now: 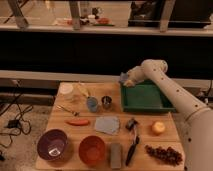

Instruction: Wipe tray with sponge

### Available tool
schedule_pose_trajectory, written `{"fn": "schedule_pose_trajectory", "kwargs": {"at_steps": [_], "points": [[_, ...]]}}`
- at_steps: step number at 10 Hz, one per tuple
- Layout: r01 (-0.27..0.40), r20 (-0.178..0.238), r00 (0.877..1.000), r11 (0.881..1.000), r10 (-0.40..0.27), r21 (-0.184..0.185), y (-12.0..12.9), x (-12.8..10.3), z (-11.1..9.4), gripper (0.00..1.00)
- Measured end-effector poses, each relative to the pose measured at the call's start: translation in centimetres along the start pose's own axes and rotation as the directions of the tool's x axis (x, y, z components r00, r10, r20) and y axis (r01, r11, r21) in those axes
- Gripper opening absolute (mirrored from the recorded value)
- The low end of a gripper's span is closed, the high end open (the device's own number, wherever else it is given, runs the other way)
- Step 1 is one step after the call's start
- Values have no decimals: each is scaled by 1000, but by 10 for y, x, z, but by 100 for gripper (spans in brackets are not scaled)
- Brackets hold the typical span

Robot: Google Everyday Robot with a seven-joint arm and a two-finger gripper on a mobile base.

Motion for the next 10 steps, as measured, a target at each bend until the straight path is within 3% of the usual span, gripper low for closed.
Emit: {"fn": "schedule_pose_trajectory", "kwargs": {"at_steps": [4,7,8,10], "points": [[-56,-60,996,998,59,36,-14,34,-5,0],[-84,-110,990,996,86,20,-15,55,3,0],[-86,-116,990,996,86,2,-11,54,9,0],[-88,-119,989,996,88,4,-11,58,7,0]]}}
